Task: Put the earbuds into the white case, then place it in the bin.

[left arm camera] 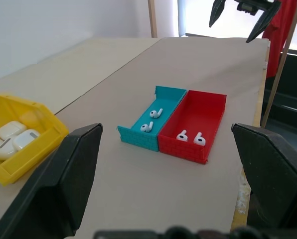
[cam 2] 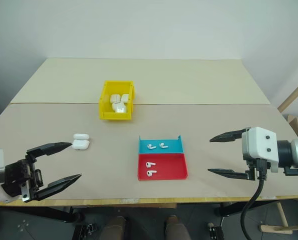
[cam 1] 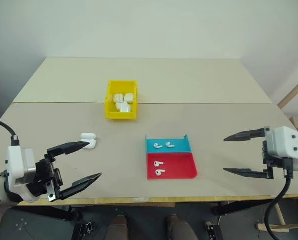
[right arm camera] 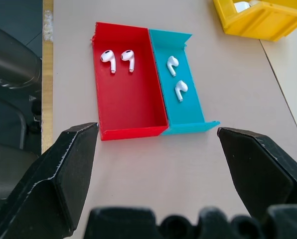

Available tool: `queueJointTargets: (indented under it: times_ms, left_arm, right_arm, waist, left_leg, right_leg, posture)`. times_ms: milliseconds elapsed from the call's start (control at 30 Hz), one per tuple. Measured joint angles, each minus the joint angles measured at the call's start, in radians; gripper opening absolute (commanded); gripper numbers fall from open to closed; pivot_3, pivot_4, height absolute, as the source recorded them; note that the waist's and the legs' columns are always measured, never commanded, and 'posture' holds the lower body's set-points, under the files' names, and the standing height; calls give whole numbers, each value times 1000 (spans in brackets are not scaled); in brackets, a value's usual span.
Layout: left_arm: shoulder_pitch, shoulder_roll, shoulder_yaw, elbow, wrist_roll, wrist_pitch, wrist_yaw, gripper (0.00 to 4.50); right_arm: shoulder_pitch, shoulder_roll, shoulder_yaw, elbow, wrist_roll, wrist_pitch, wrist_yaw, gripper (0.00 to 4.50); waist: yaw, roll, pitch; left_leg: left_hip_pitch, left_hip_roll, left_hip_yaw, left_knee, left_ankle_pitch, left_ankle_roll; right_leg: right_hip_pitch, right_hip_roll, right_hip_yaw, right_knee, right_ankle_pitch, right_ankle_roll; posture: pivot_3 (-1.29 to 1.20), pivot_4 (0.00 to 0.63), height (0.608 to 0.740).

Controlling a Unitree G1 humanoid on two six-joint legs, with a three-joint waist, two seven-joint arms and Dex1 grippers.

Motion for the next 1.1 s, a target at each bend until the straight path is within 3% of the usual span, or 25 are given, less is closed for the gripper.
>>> queueJointTargets:
  times_ms: [267, 400, 467, 633, 800, 967, 1100]
  left_arm:
    - [27, -14, -17, -144, 91, 110, 265, 4500]
    - [30, 24, -34, -204, 102, 312, 453, 4500]
    - [-28, 82, -34, -205, 38, 492, 574, 4500]
    - [-355, 129, -68, -98, -278, 949, 954, 4500]
    - [-713, 19, -156, 130, -443, 1273, 1298, 4500]
    - [-869, 41, -274, 410, -625, 1303, 1619, 4500]
    - [-938, 223, -491, 552, -991, 1147, 1917, 4500]
  right_arm:
    - [-49, -30, 37, 3, 1, 21, -15, 4426]
    - [-50, -37, 36, -9, 11, 71, -30, 4426]
    - [-46, -38, 35, -28, 11, 89, -43, 4426]
    - [-26, -36, 33, -78, 13, 145, -81, 4426]
    - [-29, -28, 55, -110, 15, 178, -121, 4426]
    - [-32, -9, 62, -133, 27, 207, -169, 4426]
    - [14, 9, 61, -161, 31, 220, -196, 4426]
  waist:
    - [0, 0, 0]
    - [1, 0, 0]
    - [6, 0, 0]
    - [13, -1, 0]
    - [18, -2, 0]
    - [15, -2, 0]
    - [20, -3, 0]
  left_leg:
    - [0, 0, 0, 0, 0, 0]
    - [0, 0, -1, 0, 0, 0]
    - [1, 0, -1, 0, 0, 0]
    - [1, 0, -2, 1, 0, 0]
    - [0, -2, -3, 1, 0, 0]
    - [-1, -2, -4, 0, 0, 0]
    - [-3, -4, -5, 0, -1, -1]
  right_leg:
    - [0, 0, 0, 0, 0, 0]
    - [0, 0, 0, 0, 0, 0]
    - [0, 0, 0, 1, 0, 1]
    - [1, 0, 0, 2, 0, 2]
    - [1, 0, 0, 2, 2, 0]
    - [0, -1, -1, 2, 4, -3]
    - [-1, -3, -1, 2, 4, -3]
  posture:
    - [0, 150, 740]
    - [0, 150, 740]
    - [0, 150, 740]
    - [0, 150, 740]
    - [0, 150, 740]
    - [0, 150, 740]
    - [0, 150, 740]
